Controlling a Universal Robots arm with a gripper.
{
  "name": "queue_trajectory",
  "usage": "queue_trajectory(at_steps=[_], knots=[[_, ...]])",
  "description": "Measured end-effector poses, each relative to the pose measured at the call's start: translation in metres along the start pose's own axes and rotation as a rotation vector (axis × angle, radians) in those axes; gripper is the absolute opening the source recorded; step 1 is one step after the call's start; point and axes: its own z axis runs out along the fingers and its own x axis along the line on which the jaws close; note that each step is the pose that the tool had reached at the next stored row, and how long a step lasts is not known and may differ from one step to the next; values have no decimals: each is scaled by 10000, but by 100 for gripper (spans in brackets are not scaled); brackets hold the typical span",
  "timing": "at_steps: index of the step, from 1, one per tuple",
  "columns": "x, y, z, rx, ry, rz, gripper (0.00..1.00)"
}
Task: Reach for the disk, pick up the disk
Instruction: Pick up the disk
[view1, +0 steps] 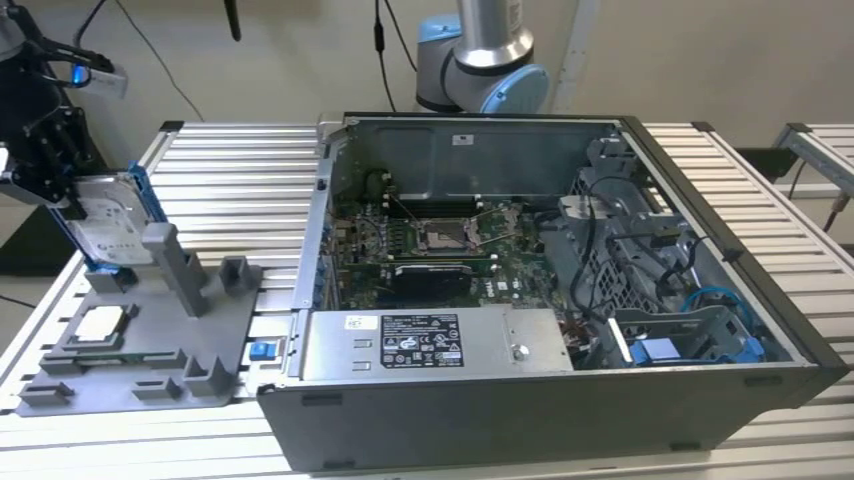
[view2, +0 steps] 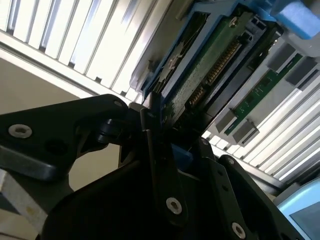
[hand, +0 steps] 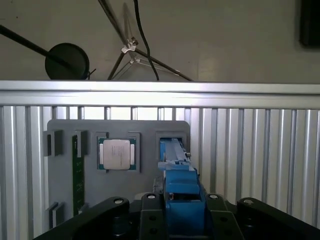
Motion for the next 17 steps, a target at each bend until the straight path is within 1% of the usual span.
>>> queue_trajectory(at_steps=[3, 6, 12, 17], knots=[[0, 0, -2, -1, 0, 0, 0], [-1, 1, -36, -3, 1, 0, 0], [-2, 3, -140, -2, 1, 0, 0], [-4, 4, -242, -2, 1, 0, 0]])
